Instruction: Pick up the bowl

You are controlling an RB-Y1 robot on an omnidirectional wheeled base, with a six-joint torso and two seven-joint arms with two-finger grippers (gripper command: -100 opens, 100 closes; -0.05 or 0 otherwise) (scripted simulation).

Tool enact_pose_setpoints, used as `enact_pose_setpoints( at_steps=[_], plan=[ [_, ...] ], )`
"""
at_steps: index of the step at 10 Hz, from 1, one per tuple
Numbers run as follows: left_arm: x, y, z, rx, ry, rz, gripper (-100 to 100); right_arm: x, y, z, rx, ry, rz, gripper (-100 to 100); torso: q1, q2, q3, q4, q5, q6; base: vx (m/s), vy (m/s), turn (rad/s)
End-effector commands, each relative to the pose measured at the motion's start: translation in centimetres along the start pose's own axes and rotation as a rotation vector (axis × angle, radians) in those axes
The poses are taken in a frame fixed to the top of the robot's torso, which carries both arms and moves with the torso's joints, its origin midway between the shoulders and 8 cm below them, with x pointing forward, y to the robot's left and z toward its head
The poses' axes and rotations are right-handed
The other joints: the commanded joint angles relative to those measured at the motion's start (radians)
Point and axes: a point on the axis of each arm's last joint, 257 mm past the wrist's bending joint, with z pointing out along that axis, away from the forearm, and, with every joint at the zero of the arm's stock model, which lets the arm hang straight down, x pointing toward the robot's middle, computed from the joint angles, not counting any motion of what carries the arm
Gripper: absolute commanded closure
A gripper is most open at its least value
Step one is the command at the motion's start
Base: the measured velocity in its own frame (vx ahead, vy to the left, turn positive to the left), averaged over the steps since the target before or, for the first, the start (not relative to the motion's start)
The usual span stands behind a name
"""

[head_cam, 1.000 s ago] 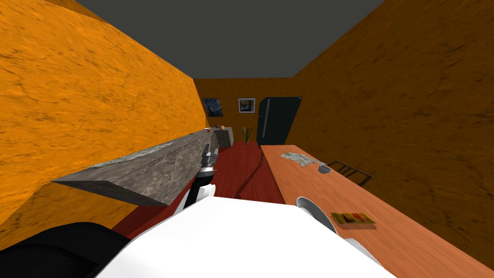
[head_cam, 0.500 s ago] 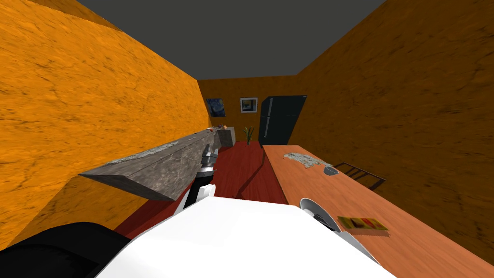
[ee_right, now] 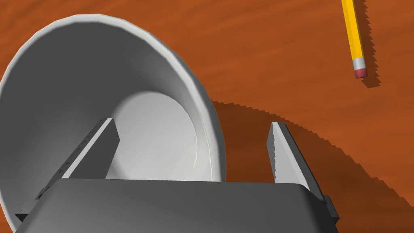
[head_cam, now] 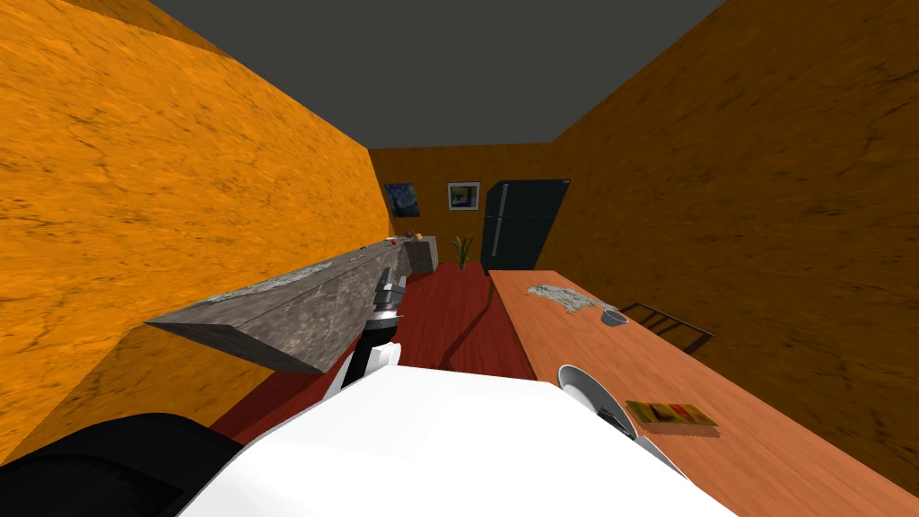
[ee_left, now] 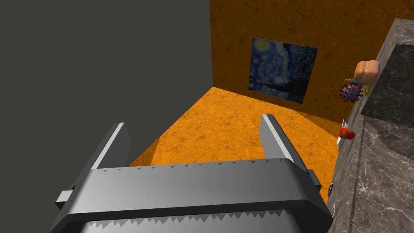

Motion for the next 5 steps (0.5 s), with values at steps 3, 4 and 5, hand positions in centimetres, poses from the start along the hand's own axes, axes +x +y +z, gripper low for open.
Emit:
enact_pose_setpoints(
  at_steps=[3,4,5],
  plan=[
    [0.0,0.0,0.0,0.000,0.000,0.000,0,1.8,-1.3,-0.1,0.049,0.073,-0.064,-100,0.001,0.000,0.000,0.000,0.000,0.000,0.000,0.000,0.000],
    [0.0,0.0,0.0,0.000,0.000,0.000,0,0.2,-3.5,0.6,0.106,0.055,-0.184,-100,0.001,0.000,0.000,0.000,0.000,0.000,-0.066,0.063,0.360],
    [0.0,0.0,0.0,0.000,0.000,0.000,0,-0.6,-3.6,0.8,0.119,0.054,-0.247,-100,0.004,0.002,0.001,0.001,0.000,-0.004,-0.092,0.048,0.079]
  ],
)
